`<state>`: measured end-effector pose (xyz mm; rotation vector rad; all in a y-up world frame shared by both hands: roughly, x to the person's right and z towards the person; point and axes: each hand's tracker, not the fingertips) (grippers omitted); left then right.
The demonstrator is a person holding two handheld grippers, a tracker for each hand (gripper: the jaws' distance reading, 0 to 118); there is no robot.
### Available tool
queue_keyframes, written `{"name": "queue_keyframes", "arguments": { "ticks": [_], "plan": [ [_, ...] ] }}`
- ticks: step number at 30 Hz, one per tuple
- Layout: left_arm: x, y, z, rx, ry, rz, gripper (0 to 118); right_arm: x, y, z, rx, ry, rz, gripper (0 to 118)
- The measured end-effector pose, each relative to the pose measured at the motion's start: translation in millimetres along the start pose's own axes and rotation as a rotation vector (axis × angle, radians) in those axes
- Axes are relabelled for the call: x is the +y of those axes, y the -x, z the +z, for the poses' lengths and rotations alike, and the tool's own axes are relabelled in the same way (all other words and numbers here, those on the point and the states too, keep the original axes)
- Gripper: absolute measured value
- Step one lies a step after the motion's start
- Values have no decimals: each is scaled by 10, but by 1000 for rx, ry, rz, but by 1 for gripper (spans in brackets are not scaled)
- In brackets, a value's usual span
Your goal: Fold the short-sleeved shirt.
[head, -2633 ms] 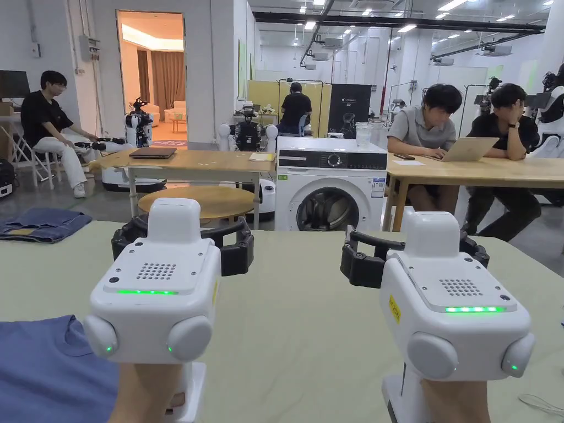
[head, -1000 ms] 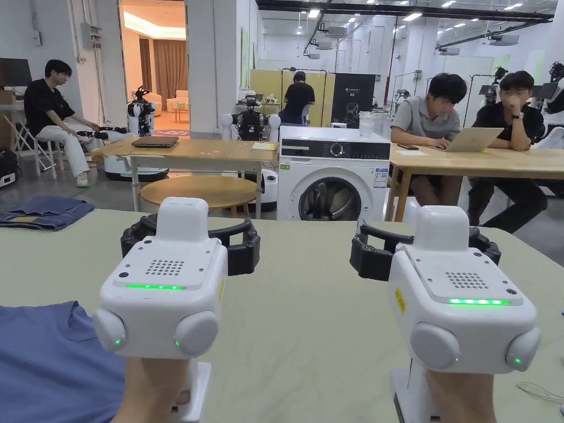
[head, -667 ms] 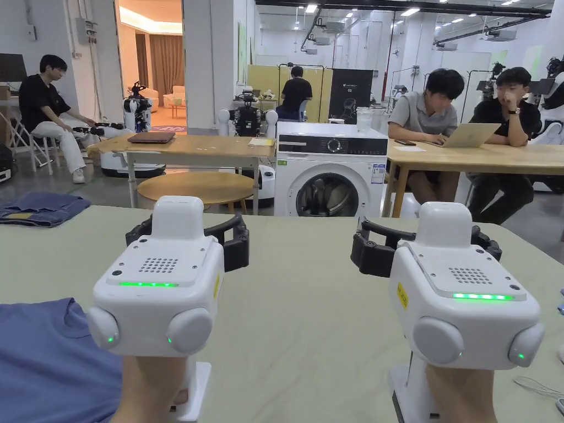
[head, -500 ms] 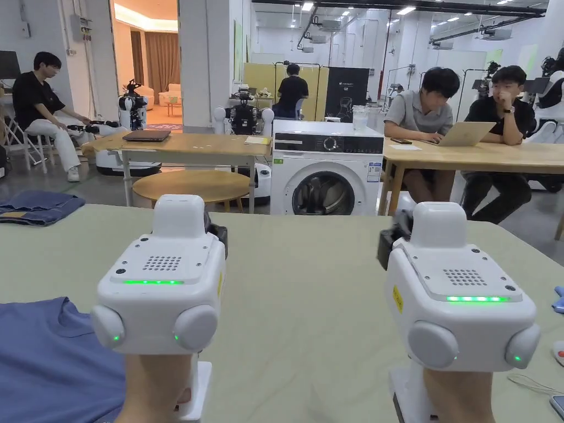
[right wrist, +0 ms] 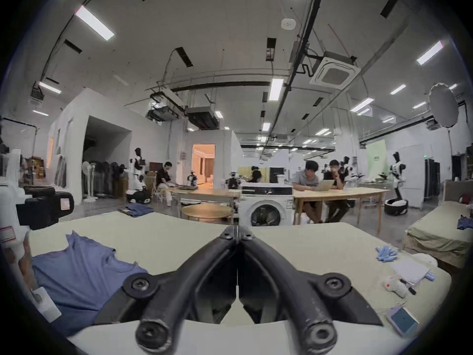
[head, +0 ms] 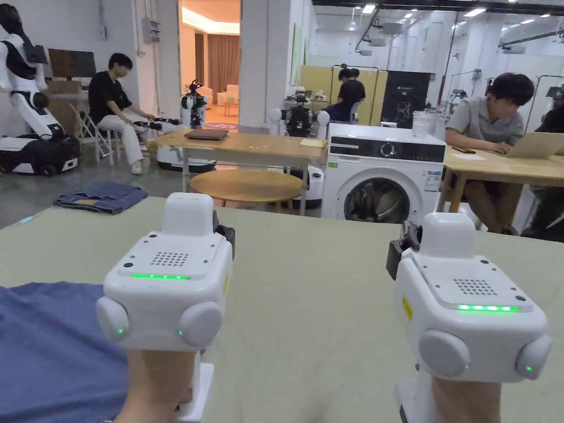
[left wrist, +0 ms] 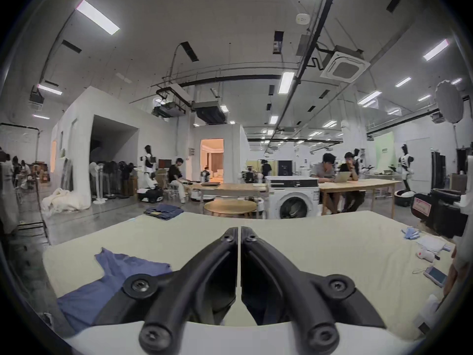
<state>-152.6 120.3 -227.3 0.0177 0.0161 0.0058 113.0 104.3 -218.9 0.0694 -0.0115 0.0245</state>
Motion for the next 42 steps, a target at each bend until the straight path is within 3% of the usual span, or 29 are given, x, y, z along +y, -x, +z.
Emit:
{"name": "queue_keyframes", "arguments": {
  "ticks": [10, 15, 16, 18, 19, 20, 26, 28, 29, 31, 33, 34, 35, 38, 42],
  "plan": [
    [-300, 776, 31, 160, 123, -18, 0, -182, 766, -268, 214, 51, -15, 0],
    [-551, 809, -214, 91, 312, 10, 3, -318, 878, -391, 251, 92, 3, 0],
    [-620, 800, -306, 72, 368, 16, 18, -349, 889, -410, 257, 103, 9, 0],
    [-782, 781, -507, 43, 536, 38, 88, -396, 846, -462, 258, 114, 14, 0],
    [-905, 768, -624, 27, 641, 50, 107, -425, 836, -476, 256, 121, 14, 0],
    [-1029, 747, -710, 33, 701, 66, 108, -452, 819, -492, 255, 130, 11, 0],
    [-1762, 608, -1037, 46, 899, 63, 108, -625, 601, -617, 219, 199, -9, 0],
    [-1917, 571, -1115, 88, 910, 55, 103, -681, 540, -633, 207, 215, -2, 0],
    [-1962, 563, -1140, 92, 920, 54, 89, -706, 501, -656, 202, 222, 3, 0],
    [-2002, 554, -1088, 105, 912, 48, 81, -750, 444, -678, 189, 234, 18, 0],
    [-1924, 571, -1036, 115, 840, 68, 22, -776, 396, -703, 180, 243, 17, 0],
    [-1881, 608, -1011, 164, 805, 69, 9, -785, 374, -717, 175, 250, 9, 0],
    [-1865, 655, -1008, 222, 795, 74, 9, -786, 363, -724, 172, 256, 1, 0],
    [-1872, 908, -1080, 147, 876, 258, 9, -782, 342, -724, 170, 259, -13, 0],
    [-1617, 878, -1004, 159, 777, 246, 8, -704, 287, -651, 175, 236, -7, 0]
  ]
}}
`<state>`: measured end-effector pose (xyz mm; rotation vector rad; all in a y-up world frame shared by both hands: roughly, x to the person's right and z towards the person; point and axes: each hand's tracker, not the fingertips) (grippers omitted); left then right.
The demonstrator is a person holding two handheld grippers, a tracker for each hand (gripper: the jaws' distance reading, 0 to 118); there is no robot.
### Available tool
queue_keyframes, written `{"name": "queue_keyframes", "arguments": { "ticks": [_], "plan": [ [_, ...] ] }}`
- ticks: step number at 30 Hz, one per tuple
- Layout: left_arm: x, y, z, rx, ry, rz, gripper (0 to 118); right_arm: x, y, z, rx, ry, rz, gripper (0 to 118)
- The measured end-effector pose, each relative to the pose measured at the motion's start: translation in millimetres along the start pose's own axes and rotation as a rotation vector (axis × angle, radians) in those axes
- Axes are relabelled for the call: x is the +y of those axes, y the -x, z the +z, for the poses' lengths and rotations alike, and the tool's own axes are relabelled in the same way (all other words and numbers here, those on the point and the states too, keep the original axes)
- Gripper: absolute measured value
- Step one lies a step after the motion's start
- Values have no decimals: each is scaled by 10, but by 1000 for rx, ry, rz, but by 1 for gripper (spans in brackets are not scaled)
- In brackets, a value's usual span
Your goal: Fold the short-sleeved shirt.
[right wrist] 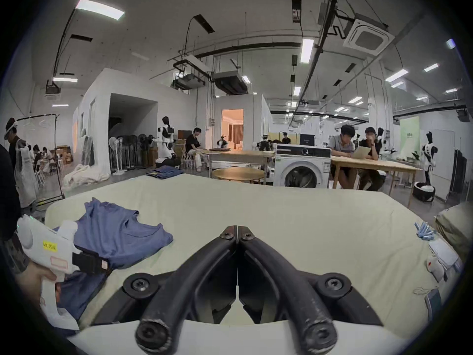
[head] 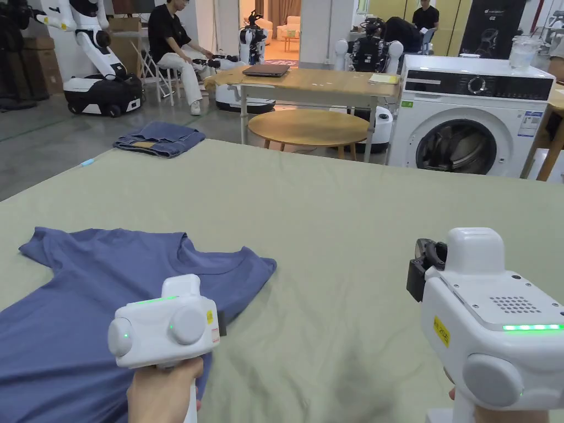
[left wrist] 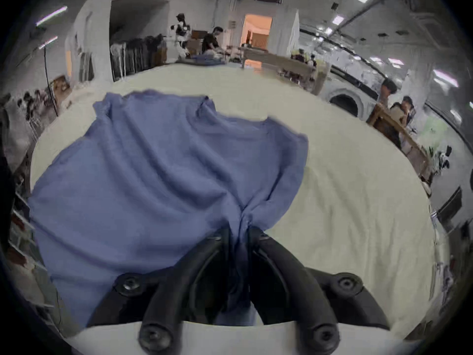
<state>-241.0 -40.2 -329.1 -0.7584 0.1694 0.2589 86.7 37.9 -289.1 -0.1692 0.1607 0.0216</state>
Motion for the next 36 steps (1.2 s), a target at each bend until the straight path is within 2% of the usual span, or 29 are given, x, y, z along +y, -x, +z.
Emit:
{"name": "queue_keyframes", "arguments": {
  "ticks": [5, 8, 12, 17, 22, 27, 30, 34, 35, 36],
  "plan": [
    [422, -317, 522, -74, -188, -10, 9, 171, -184, 184, -30, -45, -7, 0],
    [650, -638, 808, -191, -268, -55, 9, 304, -384, 370, -70, -87, -20, 0],
    [696, -1398, 1124, -370, -333, -180, 9, 472, -763, 709, -158, -143, -48, 0],
    [374, -2499, 1316, -613, -312, -337, 8, 532, -1229, 1161, -287, -178, -53, 0],
    [-411, -3467, 1325, -829, -178, -494, 8, 456, -1627, 1591, -403, -169, -61, 0],
    [-1372, -3867, 938, -794, 73, -660, 8, 262, -1809, 1774, -450, -129, -73, 0],
    [-1746, -3865, 668, -749, 192, -668, 8, 127, -1835, 1793, -448, -98, -80, 0],
    [-1814, -3821, 560, -700, 276, -651, 9, 39, -1809, 1720, -433, -73, -79, 0],
    [-1778, -3797, 555, -707, 265, -638, 12, 42, -1796, 1689, -427, -70, -83, 0],
    [-1720, -3773, 588, -702, 259, -624, 27, 52, -1777, 1677, -419, -70, -90, 0]
  ]
}}
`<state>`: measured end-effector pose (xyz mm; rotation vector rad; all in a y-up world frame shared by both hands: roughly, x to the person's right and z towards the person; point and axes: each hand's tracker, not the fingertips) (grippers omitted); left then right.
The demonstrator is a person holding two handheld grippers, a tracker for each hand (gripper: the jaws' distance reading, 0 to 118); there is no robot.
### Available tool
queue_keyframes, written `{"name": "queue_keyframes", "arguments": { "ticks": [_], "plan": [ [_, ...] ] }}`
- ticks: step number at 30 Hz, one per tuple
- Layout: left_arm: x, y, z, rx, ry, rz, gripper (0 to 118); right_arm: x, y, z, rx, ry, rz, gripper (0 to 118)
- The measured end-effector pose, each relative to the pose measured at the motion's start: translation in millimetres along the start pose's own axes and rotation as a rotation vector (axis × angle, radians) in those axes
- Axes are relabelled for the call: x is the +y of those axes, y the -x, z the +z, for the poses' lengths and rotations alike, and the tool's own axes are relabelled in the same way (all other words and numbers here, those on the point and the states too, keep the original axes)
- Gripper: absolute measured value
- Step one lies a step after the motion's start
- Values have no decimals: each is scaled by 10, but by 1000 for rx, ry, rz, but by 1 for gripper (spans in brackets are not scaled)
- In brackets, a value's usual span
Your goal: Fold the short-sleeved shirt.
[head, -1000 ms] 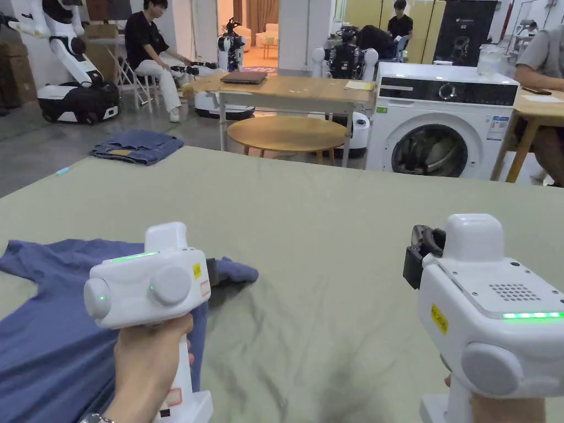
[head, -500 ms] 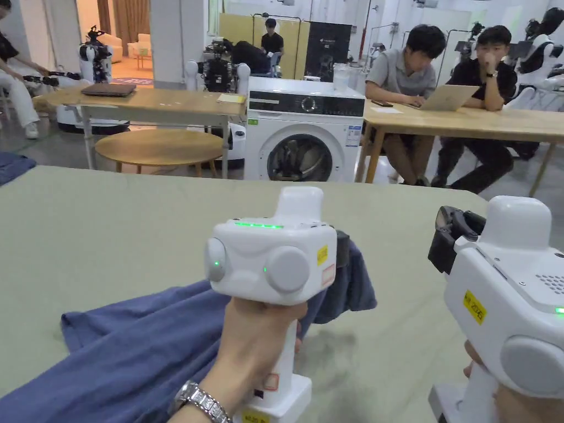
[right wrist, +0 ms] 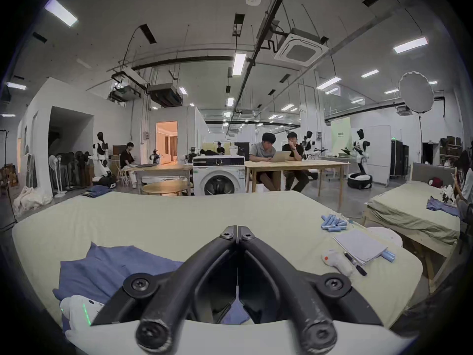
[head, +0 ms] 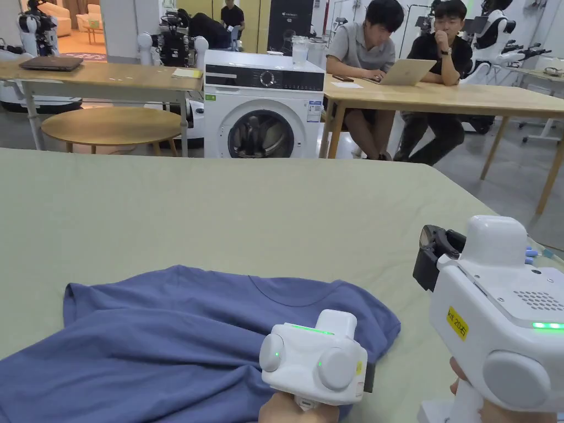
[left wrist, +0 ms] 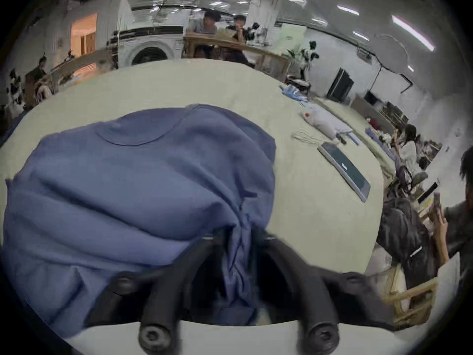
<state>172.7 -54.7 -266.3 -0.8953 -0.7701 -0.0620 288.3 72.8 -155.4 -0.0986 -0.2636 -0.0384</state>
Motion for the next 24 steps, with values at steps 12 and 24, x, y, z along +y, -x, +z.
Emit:
{"name": "queue_keyframes", "arguments": {
  "ticks": [12, 24],
  "plan": [
    [83, 761, 2305, 281, -555, 24, 103, 243, 345, 99, 120, -117, 17, 0],
    [-1037, 1489, 3216, 661, -812, 219, 0, 68, 647, 98, 214, -88, 5, 0]
  ]
}}
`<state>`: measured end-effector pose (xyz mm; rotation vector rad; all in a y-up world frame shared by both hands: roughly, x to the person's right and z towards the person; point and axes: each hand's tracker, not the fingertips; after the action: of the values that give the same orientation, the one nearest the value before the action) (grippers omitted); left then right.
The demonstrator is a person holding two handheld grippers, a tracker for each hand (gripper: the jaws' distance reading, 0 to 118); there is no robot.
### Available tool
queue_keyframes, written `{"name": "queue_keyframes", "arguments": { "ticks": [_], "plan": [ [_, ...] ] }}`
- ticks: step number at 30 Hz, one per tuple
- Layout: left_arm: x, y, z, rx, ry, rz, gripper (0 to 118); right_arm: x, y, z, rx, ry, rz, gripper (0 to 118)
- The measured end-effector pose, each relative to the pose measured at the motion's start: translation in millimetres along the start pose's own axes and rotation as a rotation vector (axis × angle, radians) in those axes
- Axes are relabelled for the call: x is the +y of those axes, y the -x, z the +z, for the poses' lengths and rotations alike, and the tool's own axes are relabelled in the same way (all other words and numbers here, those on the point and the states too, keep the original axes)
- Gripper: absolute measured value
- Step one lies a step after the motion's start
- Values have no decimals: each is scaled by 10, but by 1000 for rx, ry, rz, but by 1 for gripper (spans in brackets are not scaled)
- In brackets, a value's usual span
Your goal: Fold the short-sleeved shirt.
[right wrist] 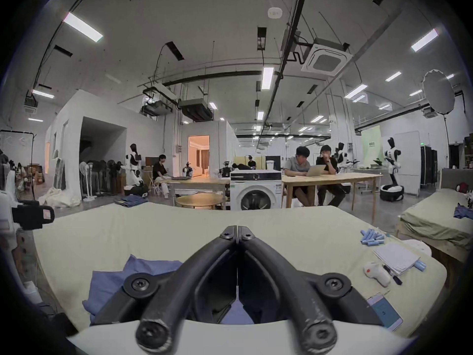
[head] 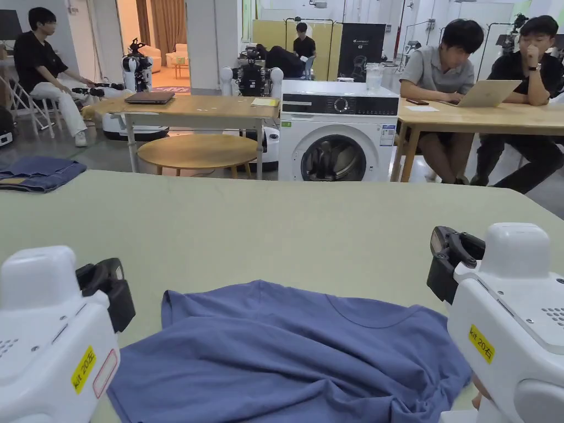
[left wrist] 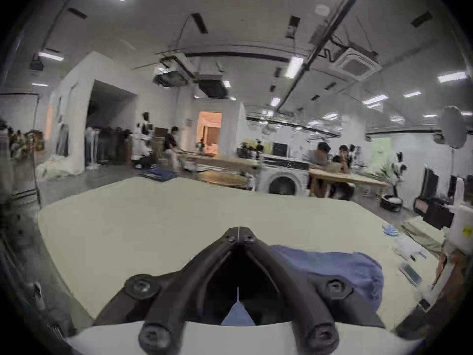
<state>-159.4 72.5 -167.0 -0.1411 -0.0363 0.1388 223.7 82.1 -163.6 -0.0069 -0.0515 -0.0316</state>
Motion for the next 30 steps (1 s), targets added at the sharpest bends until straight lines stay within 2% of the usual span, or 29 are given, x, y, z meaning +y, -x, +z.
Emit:
{"name": "queue_keyframes", "arguments": {
  "ticks": [3, 7, 13, 14, 16, 17, 21, 27, 28, 30],
  "plan": [
    [-97, 48, -34, -15, 88, -32, 0, -24, 28, -6, 9, 8, 1, 0],
    [-126, 82, -122, -14, 107, -22, 0, -19, 44, -17, 13, 12, 10, 0],
    [-180, 243, -423, -3, 247, 32, 0, -87, 50, -81, 16, 34, 16, 0],
    [-230, 294, -560, 24, 309, 35, 26, -117, 53, -106, 16, 45, 16, 0],
    [-307, 380, -793, 62, 435, 39, 94, -175, 66, -147, 19, 64, 19, 0],
    [-393, 441, -952, 77, 512, 36, 115, -204, 72, -176, 22, 75, 20, 0],
    [-619, 547, -1307, 118, 593, -2, 115, -306, 109, -303, 33, 110, 36, 0],
    [-980, 726, -1925, 158, 725, 18, 114, -435, 198, -597, 42, 167, 49, 0],
    [-1023, 732, -1972, 167, 756, 17, 110, -458, 220, -646, 44, 179, 53, 0],
    [-1111, 746, -2048, 176, 788, -1, 77, -498, 263, -732, 52, 198, 59, 0]
  ]
}}
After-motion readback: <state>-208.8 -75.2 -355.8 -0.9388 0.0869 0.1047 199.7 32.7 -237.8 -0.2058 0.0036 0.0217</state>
